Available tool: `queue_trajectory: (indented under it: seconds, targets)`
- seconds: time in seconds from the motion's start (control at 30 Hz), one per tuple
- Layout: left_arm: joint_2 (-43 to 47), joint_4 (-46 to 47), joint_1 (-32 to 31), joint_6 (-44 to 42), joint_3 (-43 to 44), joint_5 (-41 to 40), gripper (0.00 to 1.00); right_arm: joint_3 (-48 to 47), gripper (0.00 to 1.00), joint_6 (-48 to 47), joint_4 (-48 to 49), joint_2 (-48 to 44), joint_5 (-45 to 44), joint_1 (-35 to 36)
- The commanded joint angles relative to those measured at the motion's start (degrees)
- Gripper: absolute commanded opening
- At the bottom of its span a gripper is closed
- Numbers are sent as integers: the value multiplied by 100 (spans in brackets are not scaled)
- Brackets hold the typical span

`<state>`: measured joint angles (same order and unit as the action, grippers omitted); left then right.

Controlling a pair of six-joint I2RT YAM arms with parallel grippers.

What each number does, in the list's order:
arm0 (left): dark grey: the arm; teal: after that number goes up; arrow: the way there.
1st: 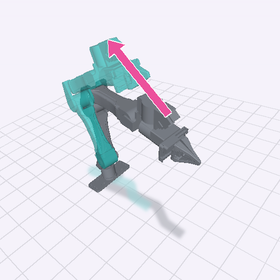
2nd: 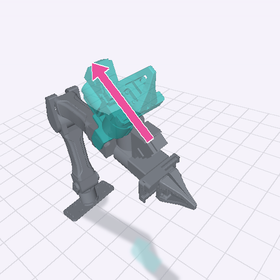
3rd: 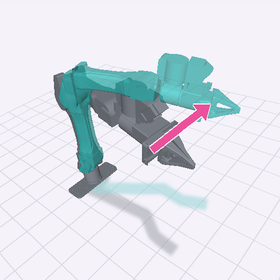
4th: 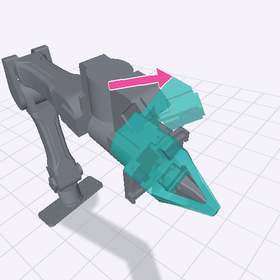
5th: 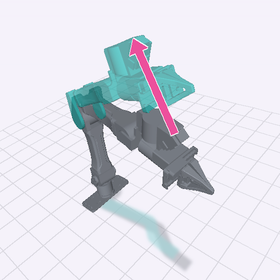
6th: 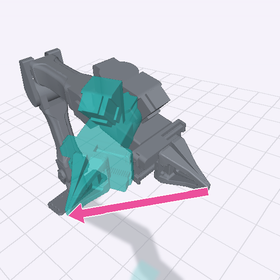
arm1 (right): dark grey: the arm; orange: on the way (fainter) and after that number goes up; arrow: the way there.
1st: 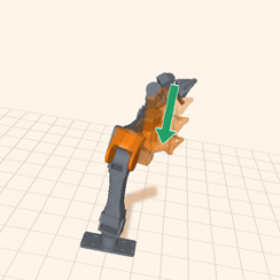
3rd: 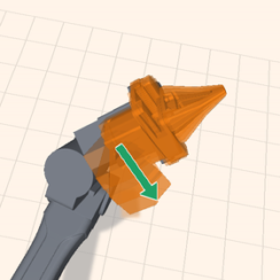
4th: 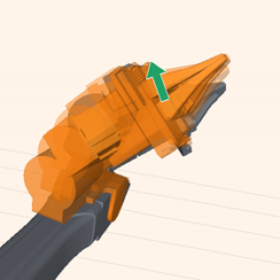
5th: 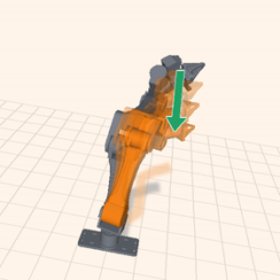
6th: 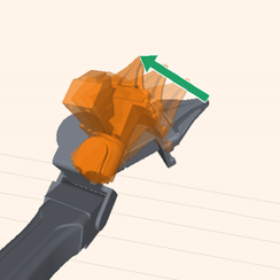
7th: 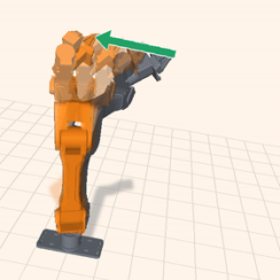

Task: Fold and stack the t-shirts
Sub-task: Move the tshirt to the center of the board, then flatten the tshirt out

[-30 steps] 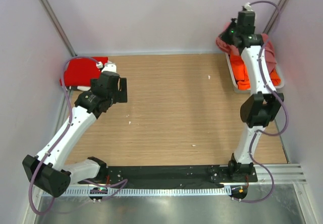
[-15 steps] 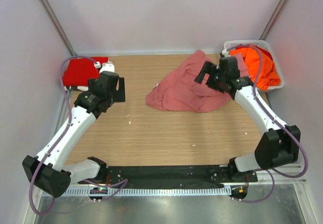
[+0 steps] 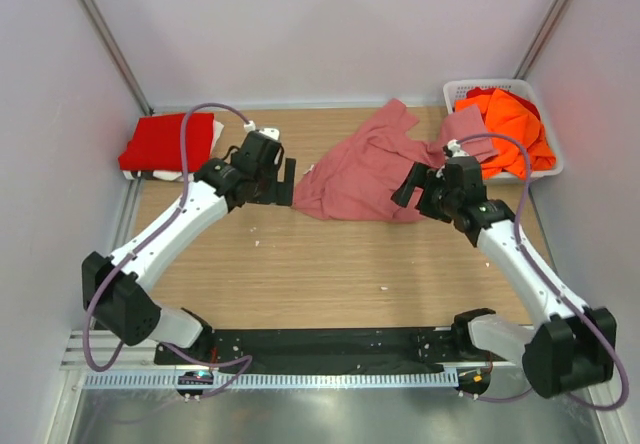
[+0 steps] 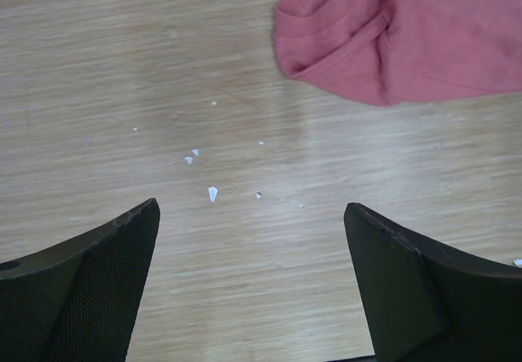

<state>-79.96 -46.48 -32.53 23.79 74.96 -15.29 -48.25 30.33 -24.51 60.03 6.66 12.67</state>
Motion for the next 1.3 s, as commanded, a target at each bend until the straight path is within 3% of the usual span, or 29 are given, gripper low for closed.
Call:
queue_trajectory:
  seconds: [0.0, 0.2, 0.3, 0.5, 0.7, 1.0, 1.13, 1.27]
  targets:
    - [-63, -344, -51, -120, 545, 1, 95, -78, 98, -149, 421, 772, 302, 25]
    - [305, -459, -51, -595, 328, -1564, 97, -913, 86, -317, 517, 2362, -288, 34]
    - [673, 15, -34, -542, -384, -1644, 99, -1335, 82, -299, 545, 3099, -313, 165]
    - [728, -98, -42, -577, -412, -2188, 99, -1960, 81, -440, 430, 4076, -865, 289]
    - [728, -151, -34, -569, -412, -2215, 99, -2531, 77, -545, 412, 4684, -859, 289]
    - [737, -177, -42, -560, -403, -2180, 99, -2918, 57, -659, 324, 5124, -868, 447]
    - [710, -195, -42, -551, -403, -2215, 99, -3006, 37, -677, 237, 5194, -894, 535]
    - [684, -221, -42, -542, -394, -2277, 98, -3076, 29, -660, 149, 5159, -1070, 693]
